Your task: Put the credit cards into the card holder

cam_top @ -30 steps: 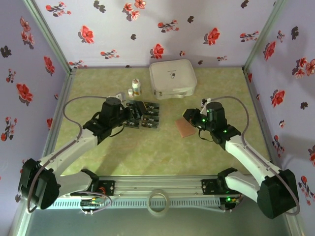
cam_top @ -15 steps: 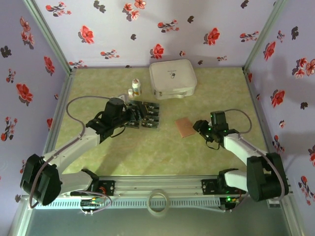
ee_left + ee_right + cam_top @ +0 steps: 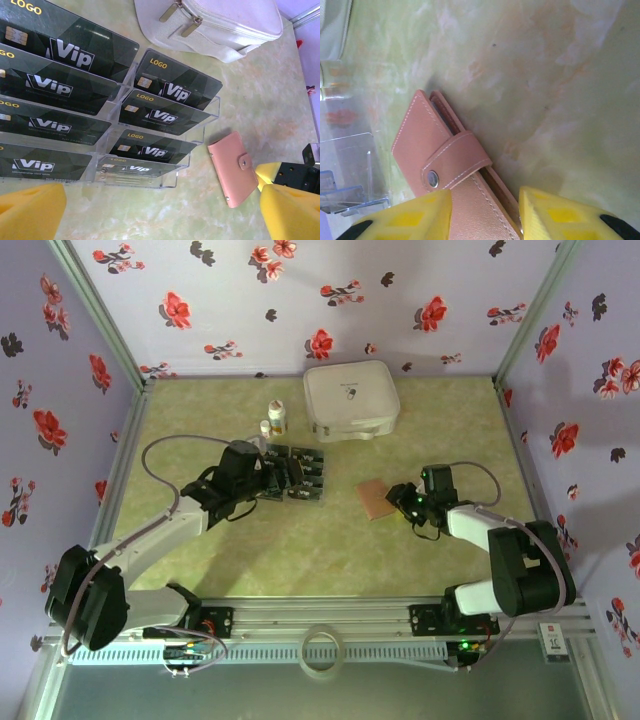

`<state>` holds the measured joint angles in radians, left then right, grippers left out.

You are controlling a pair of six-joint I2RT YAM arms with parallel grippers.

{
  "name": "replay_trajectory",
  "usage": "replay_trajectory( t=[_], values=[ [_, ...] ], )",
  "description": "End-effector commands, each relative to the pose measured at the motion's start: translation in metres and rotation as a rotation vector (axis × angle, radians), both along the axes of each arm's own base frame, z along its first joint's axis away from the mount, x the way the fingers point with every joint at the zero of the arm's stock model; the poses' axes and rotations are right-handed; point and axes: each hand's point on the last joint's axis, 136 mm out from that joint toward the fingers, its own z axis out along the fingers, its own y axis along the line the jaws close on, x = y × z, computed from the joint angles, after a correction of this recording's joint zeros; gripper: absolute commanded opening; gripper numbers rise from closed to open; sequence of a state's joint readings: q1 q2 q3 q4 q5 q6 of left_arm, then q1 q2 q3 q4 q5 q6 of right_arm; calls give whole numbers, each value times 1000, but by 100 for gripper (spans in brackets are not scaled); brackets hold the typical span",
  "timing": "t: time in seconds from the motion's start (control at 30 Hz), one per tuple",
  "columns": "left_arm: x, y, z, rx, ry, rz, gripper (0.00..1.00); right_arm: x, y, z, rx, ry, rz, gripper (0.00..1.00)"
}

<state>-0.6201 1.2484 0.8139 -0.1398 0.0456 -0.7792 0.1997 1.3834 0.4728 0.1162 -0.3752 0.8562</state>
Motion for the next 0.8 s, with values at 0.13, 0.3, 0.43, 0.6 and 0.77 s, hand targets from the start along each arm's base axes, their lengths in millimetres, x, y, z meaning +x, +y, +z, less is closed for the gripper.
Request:
replay_trajectory(
  t=[0.13,0.3,0.43,0.6,0.77],
  values=[
    [3,-6,4,23,-14,-14,100,-2,4,1,41,-12,2,35],
    [4,-6,3,26,-14,-13,100,-4,5,-5,49,4,3,36],
    [3,-6,4,27,-17,-15,100,-5,7,-10,62,15,-1,36],
    [3,-6,5,29,-20,-15,100,-6,8,-12,75,20,-1,35],
    [4,-5,3,34,-19,-14,100,-5,11,-9,96,11,0,28]
  ],
)
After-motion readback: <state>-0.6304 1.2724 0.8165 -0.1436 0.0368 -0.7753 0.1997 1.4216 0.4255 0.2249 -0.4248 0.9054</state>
